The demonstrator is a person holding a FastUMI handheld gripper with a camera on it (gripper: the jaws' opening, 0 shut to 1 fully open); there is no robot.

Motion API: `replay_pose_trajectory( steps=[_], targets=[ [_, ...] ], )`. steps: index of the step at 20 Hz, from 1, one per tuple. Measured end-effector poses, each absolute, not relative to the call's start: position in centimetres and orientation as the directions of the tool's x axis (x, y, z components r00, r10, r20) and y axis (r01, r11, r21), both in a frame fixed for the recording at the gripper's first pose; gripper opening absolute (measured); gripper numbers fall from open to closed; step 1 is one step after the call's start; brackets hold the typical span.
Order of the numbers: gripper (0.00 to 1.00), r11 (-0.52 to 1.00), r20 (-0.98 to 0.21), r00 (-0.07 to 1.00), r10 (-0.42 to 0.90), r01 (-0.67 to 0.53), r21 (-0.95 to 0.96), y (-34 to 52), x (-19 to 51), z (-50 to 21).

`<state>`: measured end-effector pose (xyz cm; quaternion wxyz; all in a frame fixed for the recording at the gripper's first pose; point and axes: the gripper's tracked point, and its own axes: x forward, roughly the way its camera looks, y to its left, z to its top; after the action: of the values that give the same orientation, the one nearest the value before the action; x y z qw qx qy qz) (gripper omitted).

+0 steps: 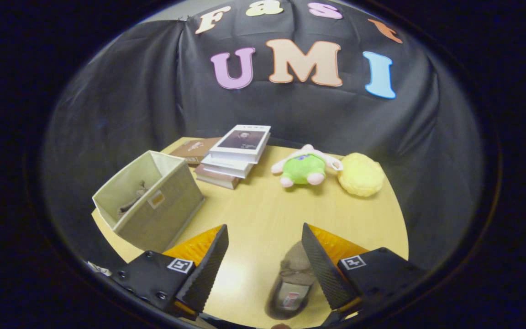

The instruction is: Open the storage box then place both shoes into the box .Put the left shoe in first, then the right shoe, with the right side of both shoes facing outward in a uniform manner.

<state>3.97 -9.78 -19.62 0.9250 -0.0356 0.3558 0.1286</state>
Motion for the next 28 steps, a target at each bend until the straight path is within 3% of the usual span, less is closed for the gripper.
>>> replay_pose_trajectory(
  steps=[17, 26, 28],
  targets=[
    [0.99, 0.975, -0.861, 0.491, 0.132, -0.219, 0.025, -18.2, -1.8, -32.2],
    [0.73, 0.976, -0.913, 0.370, 0.173, -0.187, 0.109, -17.6, -2.8, -34.8],
    [0.42, 0.982, -0.920, 0.357, 0.164, -0.150, 0.117, -18.0, -2.8, -35.2]
  ],
)
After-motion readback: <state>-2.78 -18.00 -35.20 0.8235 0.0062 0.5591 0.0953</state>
